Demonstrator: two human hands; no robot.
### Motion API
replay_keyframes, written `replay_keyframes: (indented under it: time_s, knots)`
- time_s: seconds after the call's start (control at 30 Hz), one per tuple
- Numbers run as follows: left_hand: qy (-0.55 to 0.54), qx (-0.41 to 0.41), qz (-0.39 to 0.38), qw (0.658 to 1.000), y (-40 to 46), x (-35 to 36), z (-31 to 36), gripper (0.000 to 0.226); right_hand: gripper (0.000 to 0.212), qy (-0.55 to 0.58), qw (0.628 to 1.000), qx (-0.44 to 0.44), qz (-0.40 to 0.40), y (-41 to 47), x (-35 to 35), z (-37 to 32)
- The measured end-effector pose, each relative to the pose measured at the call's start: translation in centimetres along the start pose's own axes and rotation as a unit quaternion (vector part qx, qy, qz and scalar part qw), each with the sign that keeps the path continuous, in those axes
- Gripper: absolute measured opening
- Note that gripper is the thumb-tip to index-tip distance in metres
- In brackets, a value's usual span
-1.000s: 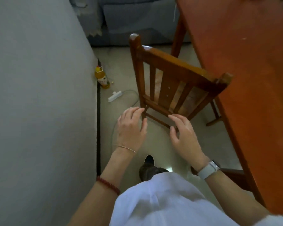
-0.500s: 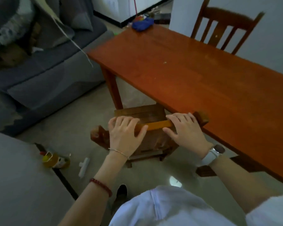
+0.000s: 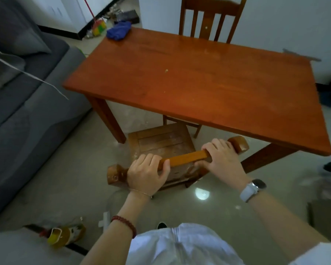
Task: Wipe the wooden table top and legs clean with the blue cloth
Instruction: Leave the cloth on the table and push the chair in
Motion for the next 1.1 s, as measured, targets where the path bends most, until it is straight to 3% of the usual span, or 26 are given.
replay_keyframes:
  time_s: [0.17,0.53,0.93,1.1]
  knots:
    - [-0.004,0.04,0.048,0.998,-0.3,-1.1,-5.6,0.038,0.044,-0.022,0.997,0.014,0.077,-1.5,1.8,-5.6]
    - [-0.053,0.122,-0.007,0.991,4.9,0.2,-16.7,0.05,0.047,-0.039,0.985,0.048,0.16,3.8,4.5,-14.2]
    - [-0.112,0.295,-0.019,0.949,4.3,-0.1,-17.5,0.053,0.033,-0.024,0.969,0.145,0.198,0.0,5.7,-17.3]
    - [-0.135,0.274,-0.071,0.95,8.0,1.9,-16.6,0.056,0.037,-0.018,0.964,0.183,0.193,2.3,5.0,-15.9]
Point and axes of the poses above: each hand's wrist, its own y-axis towards the middle knuckle, its own x-axis out of the palm, z = x × y, the point moved 5 cm from there along y, towards the middle knuckle, and after that the axes turned 3 degrees about z, right-handed, at the moved point
